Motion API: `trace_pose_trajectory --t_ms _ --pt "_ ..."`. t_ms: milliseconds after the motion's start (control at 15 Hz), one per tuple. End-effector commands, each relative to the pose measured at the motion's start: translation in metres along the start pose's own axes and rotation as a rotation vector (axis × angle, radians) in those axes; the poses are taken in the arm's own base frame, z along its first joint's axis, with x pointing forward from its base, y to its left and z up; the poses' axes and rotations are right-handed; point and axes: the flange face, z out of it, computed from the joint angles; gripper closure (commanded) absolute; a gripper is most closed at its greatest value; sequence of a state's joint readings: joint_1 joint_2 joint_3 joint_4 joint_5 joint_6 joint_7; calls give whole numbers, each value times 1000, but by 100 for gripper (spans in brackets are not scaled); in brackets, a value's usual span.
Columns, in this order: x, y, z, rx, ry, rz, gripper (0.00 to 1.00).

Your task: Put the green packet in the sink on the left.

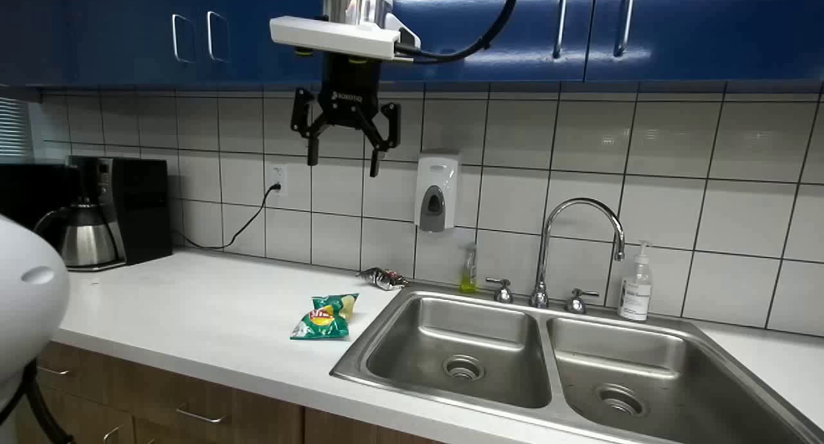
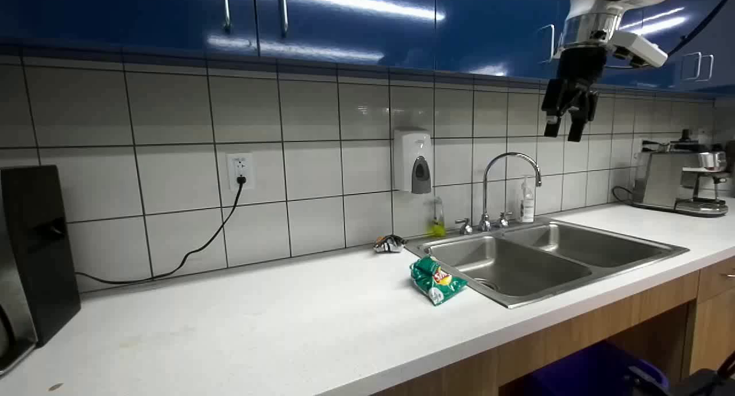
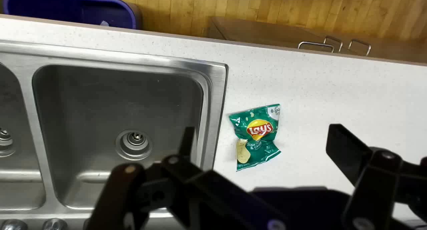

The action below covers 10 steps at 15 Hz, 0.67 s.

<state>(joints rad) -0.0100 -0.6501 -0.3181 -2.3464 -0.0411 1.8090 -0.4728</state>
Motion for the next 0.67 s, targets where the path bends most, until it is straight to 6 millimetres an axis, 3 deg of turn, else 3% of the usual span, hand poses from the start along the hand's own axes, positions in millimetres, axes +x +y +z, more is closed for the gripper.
trace_pose_trajectory --t_ms 0,267,600 --pt "0 0 0 0 -1 0 0" --pt "3 -3 6 4 -5 -4 0" --pt "17 -28 57 30 -54 -44 0"
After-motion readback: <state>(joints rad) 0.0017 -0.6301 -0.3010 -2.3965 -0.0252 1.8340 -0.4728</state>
